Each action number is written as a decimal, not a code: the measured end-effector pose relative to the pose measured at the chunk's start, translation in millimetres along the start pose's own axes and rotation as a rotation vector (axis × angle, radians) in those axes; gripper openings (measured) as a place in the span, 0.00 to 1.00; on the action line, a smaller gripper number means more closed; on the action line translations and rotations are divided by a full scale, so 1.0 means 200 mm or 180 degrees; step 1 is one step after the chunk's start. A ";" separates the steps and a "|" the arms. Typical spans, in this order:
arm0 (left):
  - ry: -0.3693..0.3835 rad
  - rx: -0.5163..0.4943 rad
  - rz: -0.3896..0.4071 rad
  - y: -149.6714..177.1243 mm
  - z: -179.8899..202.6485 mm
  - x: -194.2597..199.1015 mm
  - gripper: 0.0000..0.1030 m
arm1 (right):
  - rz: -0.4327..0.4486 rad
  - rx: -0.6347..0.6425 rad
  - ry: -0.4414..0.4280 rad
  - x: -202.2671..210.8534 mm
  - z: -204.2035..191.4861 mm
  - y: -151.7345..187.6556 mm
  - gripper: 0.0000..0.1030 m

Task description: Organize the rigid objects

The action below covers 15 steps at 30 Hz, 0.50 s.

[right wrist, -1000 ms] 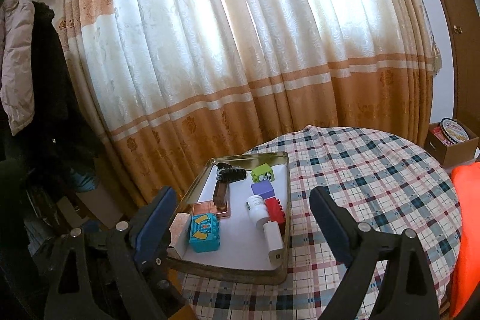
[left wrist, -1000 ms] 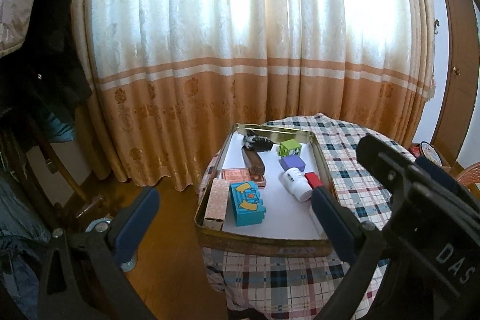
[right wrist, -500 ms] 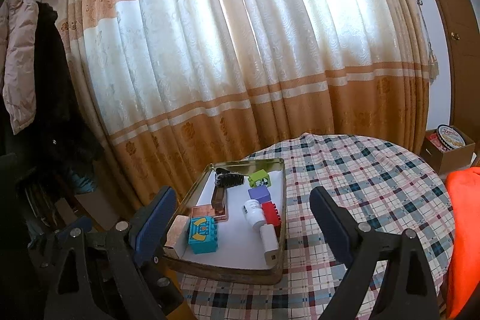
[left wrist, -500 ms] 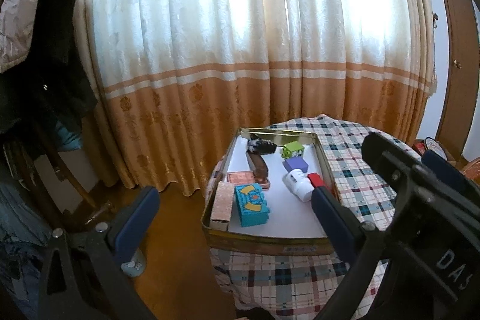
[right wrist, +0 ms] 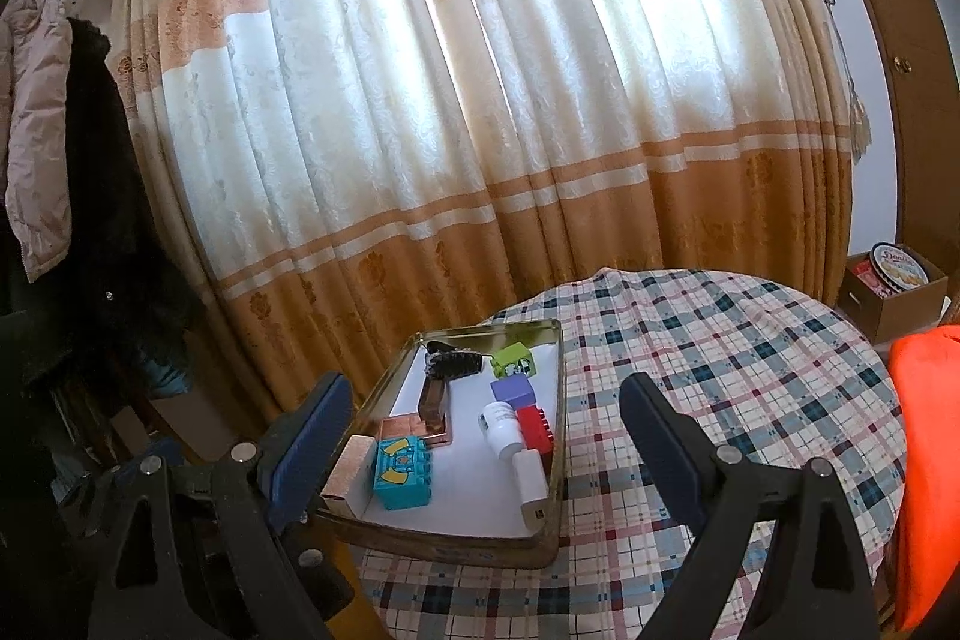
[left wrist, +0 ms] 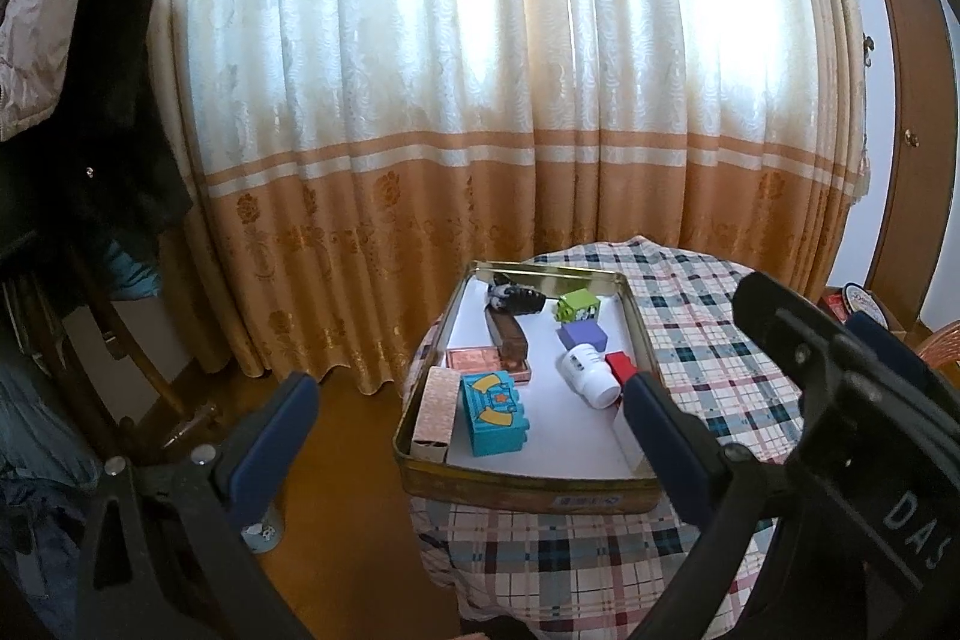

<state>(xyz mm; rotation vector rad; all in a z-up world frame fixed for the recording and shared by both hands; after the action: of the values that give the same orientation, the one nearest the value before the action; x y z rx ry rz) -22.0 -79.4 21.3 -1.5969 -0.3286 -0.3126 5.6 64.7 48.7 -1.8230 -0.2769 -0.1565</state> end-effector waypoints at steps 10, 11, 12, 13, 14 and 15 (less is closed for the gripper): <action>-0.0036 0.0025 -0.0003 -0.01 -0.01 0.00 1.00 | 0.0041 -0.0008 0.0010 0.02 0.00 0.00 0.90; -0.0036 0.0031 -0.0006 -0.01 -0.01 0.00 1.00 | 0.0040 -0.0001 0.0006 0.02 0.00 -0.01 0.90; -0.0036 0.0037 -0.0013 0.00 -0.01 0.00 1.00 | 0.0039 0.0008 0.0006 0.02 0.00 -0.01 0.90; -0.0041 0.0036 -0.0019 0.00 -0.01 -0.01 1.00 | 0.0040 0.0013 0.0007 0.02 0.01 0.00 0.90; -0.0050 0.0031 -0.0018 0.00 -0.02 -0.01 1.00 | 0.0043 0.0018 0.0005 0.02 0.01 0.00 0.90; -0.0065 0.0025 -0.0007 0.00 -0.02 -0.01 1.00 | 0.0048 0.0020 0.0004 0.02 0.00 0.00 0.90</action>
<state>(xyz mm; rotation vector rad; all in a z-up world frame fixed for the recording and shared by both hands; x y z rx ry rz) -24.4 -83.4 21.5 -1.5931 -0.3471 -0.2964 9.5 66.1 50.1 -1.8184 -0.2625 -0.1461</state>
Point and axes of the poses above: each gripper's, at about its wrist camera, not at the fingertips, and x roughly against the way its jaws point, z to its right, y to its underside, the point moved 3 cm from there along -x, roughly the way its jaws point, and after that the axes turned 4 degrees about z, right-handed, at the moved point
